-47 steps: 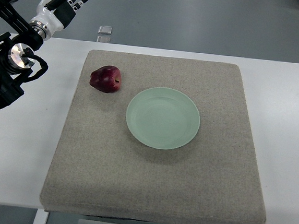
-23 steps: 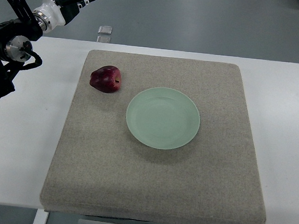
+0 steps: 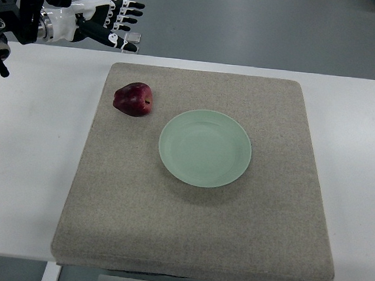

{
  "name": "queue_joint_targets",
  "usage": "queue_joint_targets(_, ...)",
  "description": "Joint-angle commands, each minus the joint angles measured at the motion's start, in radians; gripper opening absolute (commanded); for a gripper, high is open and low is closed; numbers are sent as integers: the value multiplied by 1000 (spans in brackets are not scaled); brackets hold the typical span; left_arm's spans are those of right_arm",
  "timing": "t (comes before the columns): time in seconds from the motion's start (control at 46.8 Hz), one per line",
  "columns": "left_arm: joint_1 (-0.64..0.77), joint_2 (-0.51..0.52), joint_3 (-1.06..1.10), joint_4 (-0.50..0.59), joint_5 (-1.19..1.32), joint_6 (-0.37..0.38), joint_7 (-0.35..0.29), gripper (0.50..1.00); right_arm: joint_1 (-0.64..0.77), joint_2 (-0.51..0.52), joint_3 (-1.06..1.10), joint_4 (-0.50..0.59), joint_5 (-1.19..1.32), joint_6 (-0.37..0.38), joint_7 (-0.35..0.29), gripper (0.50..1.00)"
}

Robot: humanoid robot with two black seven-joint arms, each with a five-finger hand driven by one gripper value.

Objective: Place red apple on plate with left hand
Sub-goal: 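Swing the left hand out over the red apple, then lower the left hand and close its fingers around the red apple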

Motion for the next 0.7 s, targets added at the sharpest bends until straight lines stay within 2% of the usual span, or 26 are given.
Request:
queue_joint_targets(0.0,-2,4,16,-13,35,-7,1,992,0,0,-1,-1,0,0,0,964)
queue_joint_targets(0.15,-30,62,56,-102,178,-7,-2,992,0,0,-1,0,0,0,0,964)
queue_joint_targets(0.32,-19,82,56,-226,343,-7,-5,992,0,0,-1,-1,0,0,0,964)
queue_joint_targets(0.683,-42,76,56,-337,607,-7,-13,992,0,0,-1,-1,0,0,0,964)
